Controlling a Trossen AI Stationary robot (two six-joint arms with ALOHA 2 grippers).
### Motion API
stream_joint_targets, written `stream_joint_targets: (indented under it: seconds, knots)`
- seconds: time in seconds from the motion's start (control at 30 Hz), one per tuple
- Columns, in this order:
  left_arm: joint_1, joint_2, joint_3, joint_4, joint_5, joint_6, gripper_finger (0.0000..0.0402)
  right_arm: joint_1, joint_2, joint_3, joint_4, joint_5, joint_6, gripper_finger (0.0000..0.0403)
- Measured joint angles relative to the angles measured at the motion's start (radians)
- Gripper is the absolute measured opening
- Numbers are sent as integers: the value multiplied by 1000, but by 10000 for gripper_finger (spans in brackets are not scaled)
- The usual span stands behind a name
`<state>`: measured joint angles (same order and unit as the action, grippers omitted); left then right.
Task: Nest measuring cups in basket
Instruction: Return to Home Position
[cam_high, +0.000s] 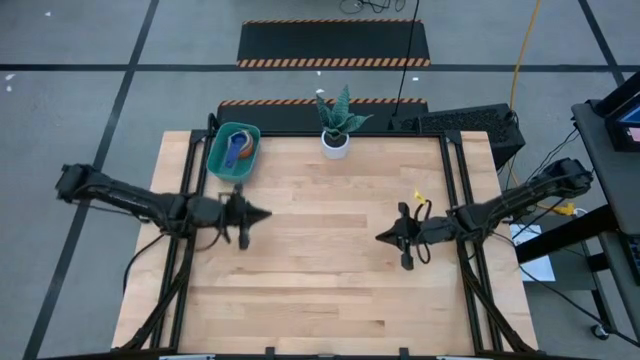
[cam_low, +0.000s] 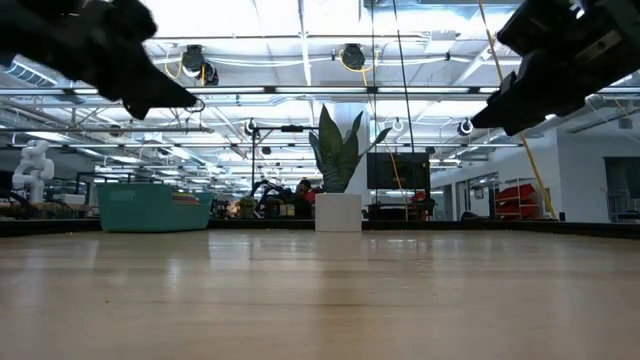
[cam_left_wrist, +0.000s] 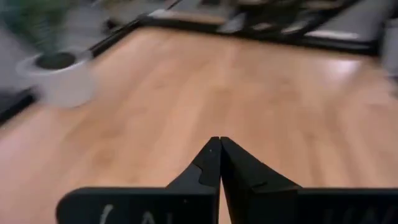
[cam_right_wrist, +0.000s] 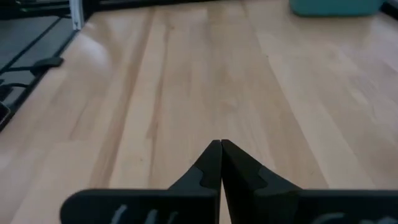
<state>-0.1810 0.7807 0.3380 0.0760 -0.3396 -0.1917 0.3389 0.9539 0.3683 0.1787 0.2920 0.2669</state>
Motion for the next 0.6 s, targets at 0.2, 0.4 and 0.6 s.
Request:
stream_joint_targets:
  seconds: [0.2,0.4,0.6]
  knots:
    - [-210,1,-225,408,-56,48,8,70,0,0,14,50,1,0]
    - [-315,2,-287,552,-133,125,9,140,0,-85,216,51,-49,0]
    - [-317,2,-287,550,-9,209,8,175,0,-211,432,44,-50,0]
